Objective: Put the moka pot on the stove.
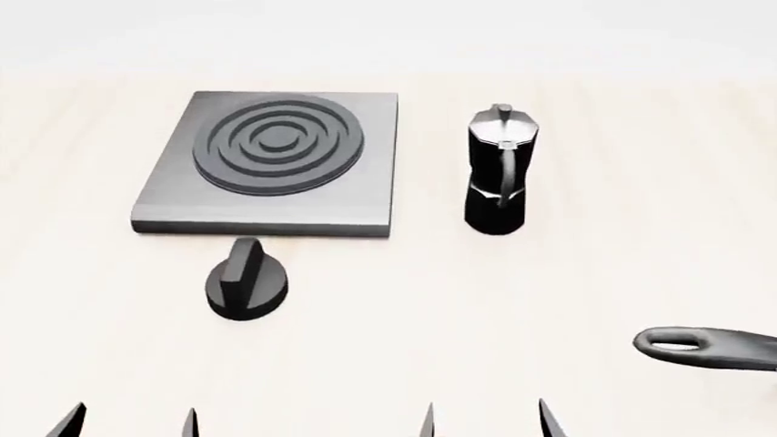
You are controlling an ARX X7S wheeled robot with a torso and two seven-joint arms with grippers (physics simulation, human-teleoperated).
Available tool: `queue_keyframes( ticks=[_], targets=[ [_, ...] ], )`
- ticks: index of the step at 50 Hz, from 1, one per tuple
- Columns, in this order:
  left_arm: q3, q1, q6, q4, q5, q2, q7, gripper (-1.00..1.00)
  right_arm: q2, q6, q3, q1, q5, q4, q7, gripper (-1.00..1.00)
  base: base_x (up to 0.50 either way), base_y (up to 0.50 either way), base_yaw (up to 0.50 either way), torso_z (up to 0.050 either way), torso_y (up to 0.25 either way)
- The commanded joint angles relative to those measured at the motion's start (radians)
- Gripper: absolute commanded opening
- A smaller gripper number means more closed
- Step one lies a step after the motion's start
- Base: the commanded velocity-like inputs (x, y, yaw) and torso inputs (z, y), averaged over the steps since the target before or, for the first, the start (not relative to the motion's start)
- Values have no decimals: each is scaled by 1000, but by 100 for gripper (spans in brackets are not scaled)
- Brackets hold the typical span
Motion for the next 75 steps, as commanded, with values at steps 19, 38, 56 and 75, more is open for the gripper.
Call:
queue_keyframes(
  ticks=[19, 38, 56, 75],
  targets=[
    [-5, -12, 13, -12, 9, 1, -7, 100, -2, -2, 9, 8, 6, 13, 0, 100, 281, 0, 0, 0, 0],
    [8, -14, 15, -11, 1, -10, -21, 100, 9, -4, -3, 10, 16, 15, 13, 100, 280, 0, 0, 0, 0],
    [22, -12, 17, -11, -4, -17, -34, 100, 18, -7, -11, 29, 30, 33, 19, 100, 280, 0, 0, 0, 0],
    [30, -16, 22, -14, -17, -26, -43, 100, 26, -8, -22, 23, 33, 26, 36, 100, 280, 0, 0, 0, 0]
  ],
)
